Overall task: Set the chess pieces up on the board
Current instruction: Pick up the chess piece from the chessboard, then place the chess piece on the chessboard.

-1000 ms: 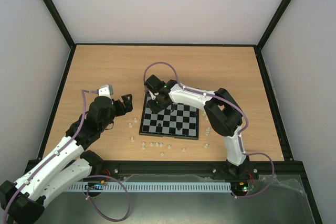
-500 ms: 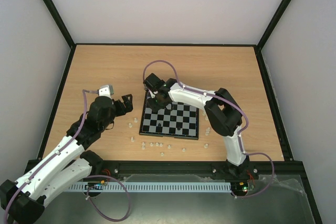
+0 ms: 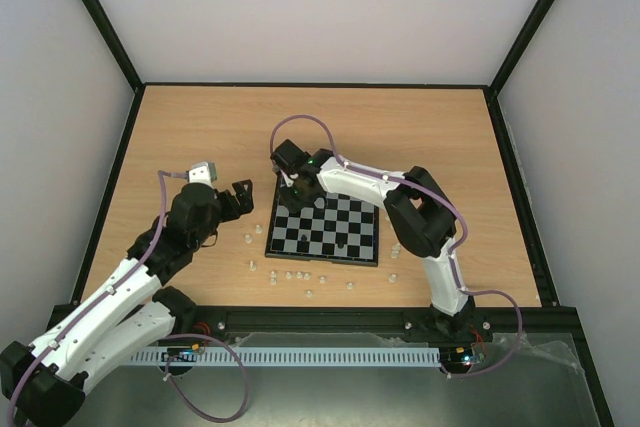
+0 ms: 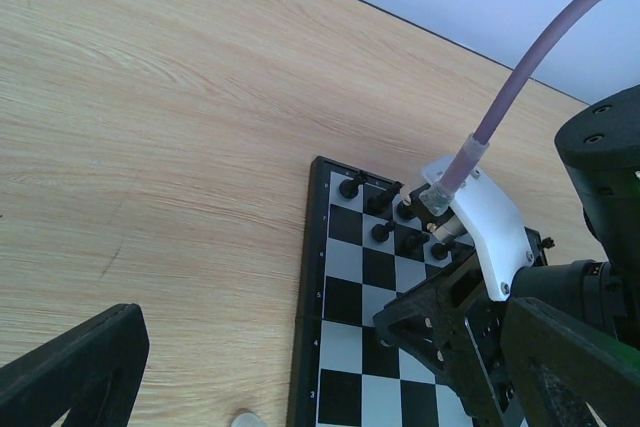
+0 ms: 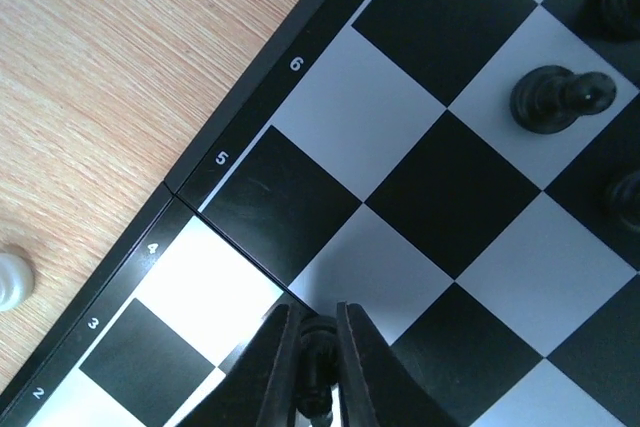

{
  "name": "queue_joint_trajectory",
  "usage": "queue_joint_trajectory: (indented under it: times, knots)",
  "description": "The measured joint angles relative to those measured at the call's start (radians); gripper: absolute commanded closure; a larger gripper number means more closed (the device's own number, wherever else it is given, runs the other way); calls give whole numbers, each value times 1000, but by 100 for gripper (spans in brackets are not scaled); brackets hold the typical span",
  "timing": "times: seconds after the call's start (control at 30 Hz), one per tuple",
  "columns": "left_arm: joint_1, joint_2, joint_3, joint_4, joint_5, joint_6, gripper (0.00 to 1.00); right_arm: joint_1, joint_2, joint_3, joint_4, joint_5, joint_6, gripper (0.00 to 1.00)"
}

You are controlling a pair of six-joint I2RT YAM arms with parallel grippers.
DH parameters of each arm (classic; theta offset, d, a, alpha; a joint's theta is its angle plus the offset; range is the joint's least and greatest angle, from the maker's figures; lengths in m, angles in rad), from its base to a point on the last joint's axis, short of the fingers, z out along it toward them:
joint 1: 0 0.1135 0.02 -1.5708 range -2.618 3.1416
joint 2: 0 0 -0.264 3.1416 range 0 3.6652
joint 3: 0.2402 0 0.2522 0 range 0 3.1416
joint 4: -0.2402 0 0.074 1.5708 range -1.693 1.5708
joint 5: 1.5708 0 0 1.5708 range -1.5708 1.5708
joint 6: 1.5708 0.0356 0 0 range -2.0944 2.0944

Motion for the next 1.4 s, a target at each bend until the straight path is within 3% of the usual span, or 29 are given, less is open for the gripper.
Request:
queue_joint_trajectory:
  times: [0.1, 0.4, 0.57, 0.87, 1.03, 1.4]
  knots:
    - [0, 1, 0, 0, 0, 0, 1, 0, 1, 3, -2, 4, 1, 99]
    - [0, 5, 0, 1, 0, 1, 1, 0, -16, 3, -27, 46, 25, 99]
    - [0, 13, 0, 3, 5, 5, 1, -17, -130, -40, -58, 87, 54, 99]
    - [3, 51, 0, 14, 39, 18, 0, -216, -347, -106, -76, 169, 111, 99]
    - [7, 68, 0, 36, 60, 24, 1, -316, -318, -101, -86, 202, 127, 99]
    - [7, 105, 0, 70, 102, 31, 0, -342, -161, -39, -92, 214, 133, 99]
